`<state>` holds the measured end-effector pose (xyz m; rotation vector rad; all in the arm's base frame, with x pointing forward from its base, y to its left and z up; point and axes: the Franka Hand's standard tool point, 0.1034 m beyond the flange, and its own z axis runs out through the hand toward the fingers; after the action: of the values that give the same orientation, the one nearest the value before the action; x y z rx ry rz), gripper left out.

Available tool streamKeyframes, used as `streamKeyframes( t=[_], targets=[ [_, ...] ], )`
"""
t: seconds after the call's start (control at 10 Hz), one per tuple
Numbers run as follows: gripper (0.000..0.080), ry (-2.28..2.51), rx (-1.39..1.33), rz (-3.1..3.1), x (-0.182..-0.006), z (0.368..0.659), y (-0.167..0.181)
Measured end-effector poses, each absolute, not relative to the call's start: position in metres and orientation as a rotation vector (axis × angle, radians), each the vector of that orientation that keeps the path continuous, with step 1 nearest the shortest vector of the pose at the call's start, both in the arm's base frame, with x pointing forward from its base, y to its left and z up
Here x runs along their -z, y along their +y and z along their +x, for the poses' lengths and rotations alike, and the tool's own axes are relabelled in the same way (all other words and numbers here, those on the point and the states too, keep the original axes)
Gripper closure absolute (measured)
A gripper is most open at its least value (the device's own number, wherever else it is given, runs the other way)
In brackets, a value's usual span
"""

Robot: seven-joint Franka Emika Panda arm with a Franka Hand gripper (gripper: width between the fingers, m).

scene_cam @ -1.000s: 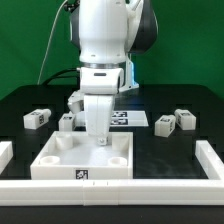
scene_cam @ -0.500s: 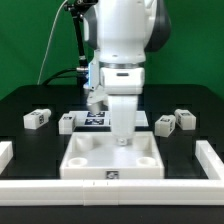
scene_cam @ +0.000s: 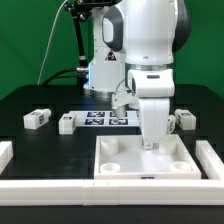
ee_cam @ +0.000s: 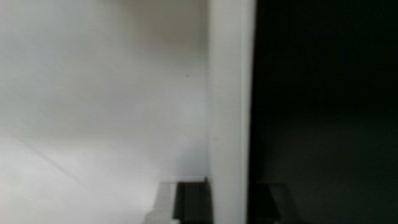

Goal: Assemble one leg

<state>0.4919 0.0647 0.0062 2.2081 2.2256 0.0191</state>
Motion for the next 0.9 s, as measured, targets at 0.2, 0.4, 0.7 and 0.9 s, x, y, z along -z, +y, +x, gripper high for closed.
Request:
streamKeyframes(
  t=[0.2,0.4,0.7,0.9],
  targets=[
    [0.0741,2.187,-0.023,2.247,-0.006,0.5,0.078],
    [0.0741,2.183,-0.018,2.254,-0.006,0.503,0.09],
    [0.0734,2.182,-0.017,2.255,-0.006,0.503,0.089],
    [0.0553,2.181,-0.017,2.256,-0.006,0.503,0.089]
  ],
)
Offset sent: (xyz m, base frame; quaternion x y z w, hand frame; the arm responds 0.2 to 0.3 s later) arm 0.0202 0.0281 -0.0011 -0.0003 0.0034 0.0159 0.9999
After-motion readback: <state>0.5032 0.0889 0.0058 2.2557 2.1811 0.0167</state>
